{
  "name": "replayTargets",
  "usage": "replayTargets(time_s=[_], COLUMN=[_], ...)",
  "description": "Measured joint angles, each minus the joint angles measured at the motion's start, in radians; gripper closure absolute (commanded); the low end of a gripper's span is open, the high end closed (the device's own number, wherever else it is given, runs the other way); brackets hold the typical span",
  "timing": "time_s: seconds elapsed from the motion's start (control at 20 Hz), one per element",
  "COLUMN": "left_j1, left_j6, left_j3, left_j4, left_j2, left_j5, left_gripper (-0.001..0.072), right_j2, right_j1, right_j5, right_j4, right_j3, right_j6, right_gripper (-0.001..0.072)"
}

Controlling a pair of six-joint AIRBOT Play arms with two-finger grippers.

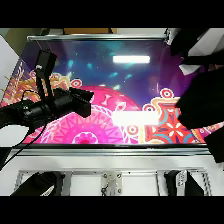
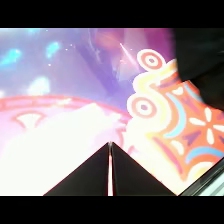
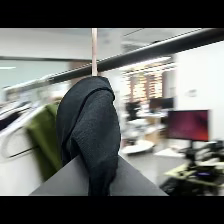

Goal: Fold the clothes and pants, and hang the long-sleeved shirts on hangers.

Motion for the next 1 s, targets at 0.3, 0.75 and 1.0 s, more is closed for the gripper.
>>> replayTargets(time_s=[0.3,0.75,1.0], left_j1=[0.000,0.000,0.000], left_j6=[0.000,0.000,0.000], left_j3=[0.000,0.000,0.000], left_j4=[0.000,0.000,0.000], left_j2=[-0.001,-0.001,-0.001], left_j5=[-0.010,-0.013,-0.012], left_gripper=[0.0687,0.0687,0.0687], right_j2=[-0.093,-0.155,-0.153], right_j1=[-0.021,-0.035,-0.045], right_j5=[-0.213,-0.385,-0.450], right_j4=[-0.029,-0.095,-0.062], right_j3=[0.180,0.251,0.225], right_j6=[-0.066,-0.085,-0.088], right_gripper=[0.0701,0.0701,0.0700])
